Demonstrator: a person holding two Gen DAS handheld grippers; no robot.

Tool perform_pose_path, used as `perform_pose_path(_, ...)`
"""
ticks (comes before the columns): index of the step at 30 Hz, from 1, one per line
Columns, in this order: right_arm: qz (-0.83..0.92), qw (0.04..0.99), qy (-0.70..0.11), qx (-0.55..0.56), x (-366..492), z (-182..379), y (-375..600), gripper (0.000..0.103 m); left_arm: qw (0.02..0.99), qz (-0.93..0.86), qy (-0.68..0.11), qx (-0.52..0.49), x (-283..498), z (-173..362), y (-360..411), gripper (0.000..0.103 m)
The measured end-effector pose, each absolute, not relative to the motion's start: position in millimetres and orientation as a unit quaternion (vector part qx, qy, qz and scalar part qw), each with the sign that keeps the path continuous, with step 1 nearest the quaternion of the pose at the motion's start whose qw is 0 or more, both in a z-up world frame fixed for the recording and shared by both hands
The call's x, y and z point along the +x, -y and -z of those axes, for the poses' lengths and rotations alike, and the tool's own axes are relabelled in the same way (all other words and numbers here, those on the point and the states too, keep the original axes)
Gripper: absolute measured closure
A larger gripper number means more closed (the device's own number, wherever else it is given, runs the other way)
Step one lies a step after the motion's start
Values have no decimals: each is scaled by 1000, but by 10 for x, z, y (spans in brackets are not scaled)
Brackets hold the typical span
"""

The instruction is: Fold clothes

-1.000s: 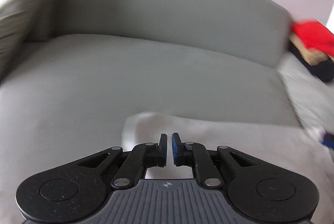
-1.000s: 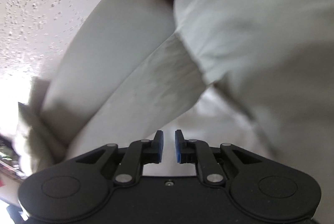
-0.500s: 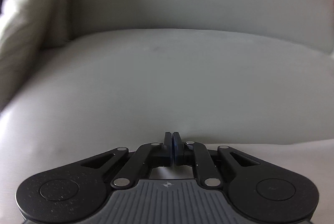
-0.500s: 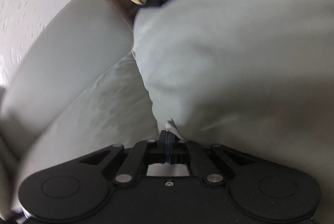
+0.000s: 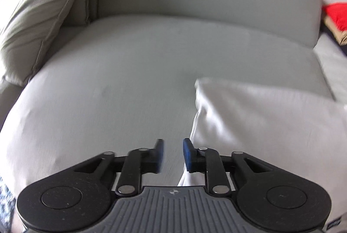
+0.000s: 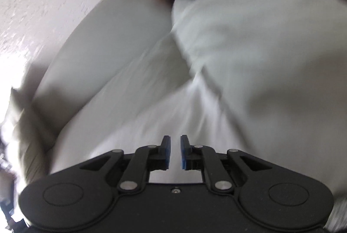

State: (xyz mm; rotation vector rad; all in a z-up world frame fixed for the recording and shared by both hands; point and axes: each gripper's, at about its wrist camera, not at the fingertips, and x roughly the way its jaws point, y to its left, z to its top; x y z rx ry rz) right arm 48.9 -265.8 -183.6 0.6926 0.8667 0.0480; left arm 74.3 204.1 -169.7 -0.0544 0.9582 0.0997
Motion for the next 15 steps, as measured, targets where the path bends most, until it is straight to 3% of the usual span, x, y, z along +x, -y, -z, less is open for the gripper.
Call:
perform_pose_path(9,-32,837,-441,324,231,2030,2439,92,878,-25,-470,-90,681,1773,-2272,79)
perform_pose_path(15,-32,835,-449,315,276,2027,2431,92,857,29,-476,-195,678,1823,-2461,67)
